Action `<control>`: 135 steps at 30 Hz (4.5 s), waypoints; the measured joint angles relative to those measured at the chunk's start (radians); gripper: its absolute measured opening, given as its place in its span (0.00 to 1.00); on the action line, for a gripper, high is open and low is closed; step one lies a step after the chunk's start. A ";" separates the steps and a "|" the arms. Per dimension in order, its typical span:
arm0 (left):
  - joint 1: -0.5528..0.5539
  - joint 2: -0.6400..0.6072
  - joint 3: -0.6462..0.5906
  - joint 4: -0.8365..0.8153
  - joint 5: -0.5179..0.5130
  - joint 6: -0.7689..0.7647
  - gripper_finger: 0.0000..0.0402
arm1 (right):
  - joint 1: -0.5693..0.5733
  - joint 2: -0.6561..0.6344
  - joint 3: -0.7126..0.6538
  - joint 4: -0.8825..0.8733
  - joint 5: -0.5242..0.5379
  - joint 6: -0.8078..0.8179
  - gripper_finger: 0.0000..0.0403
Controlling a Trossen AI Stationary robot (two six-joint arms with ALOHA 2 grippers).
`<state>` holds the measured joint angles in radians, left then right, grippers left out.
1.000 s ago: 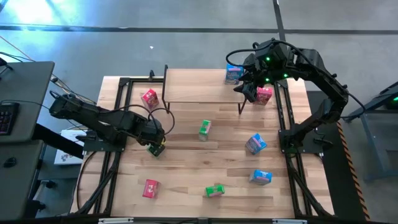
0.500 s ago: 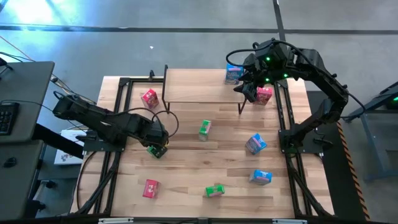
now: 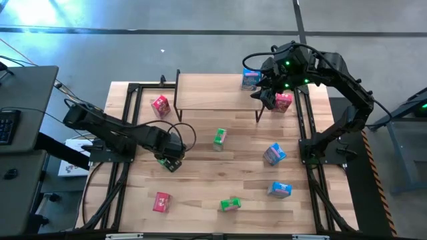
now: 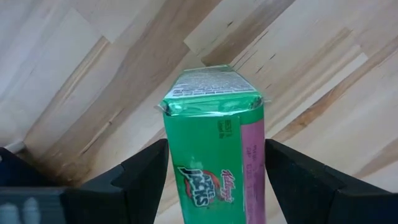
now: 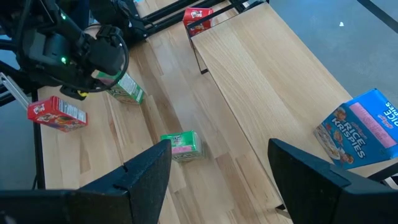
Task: Stack cereal on shelf
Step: Put the left green cereal box on the shelf
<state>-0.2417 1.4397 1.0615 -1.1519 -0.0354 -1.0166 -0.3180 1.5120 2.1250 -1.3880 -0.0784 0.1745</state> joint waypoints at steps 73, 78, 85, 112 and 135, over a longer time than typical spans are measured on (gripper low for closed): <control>0.618 0.000 0.670 -0.112 -0.413 1.473 0.37 | 0.000 0.000 0.000 0.001 0.131 0.013 0.64; 0.671 0.000 0.670 0.011 -0.413 1.541 0.37 | 0.000 0.000 0.000 0.009 0.131 -0.023 0.64; 0.725 0.000 0.671 0.085 -0.409 1.571 0.37 | 0.000 0.020 0.000 0.071 0.044 -0.151 0.64; 0.805 0.123 0.671 0.099 -0.251 1.613 0.37 | -0.005 0.145 0.000 0.133 -0.050 -0.286 0.64; 0.846 0.123 0.671 0.042 -0.183 1.702 0.37 | -0.005 0.145 0.000 0.133 -0.035 -0.280 0.64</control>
<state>0.6041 1.5623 1.7325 -1.1102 -0.2187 0.6849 -0.3225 1.6573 2.1250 -1.2552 -0.1139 -0.1054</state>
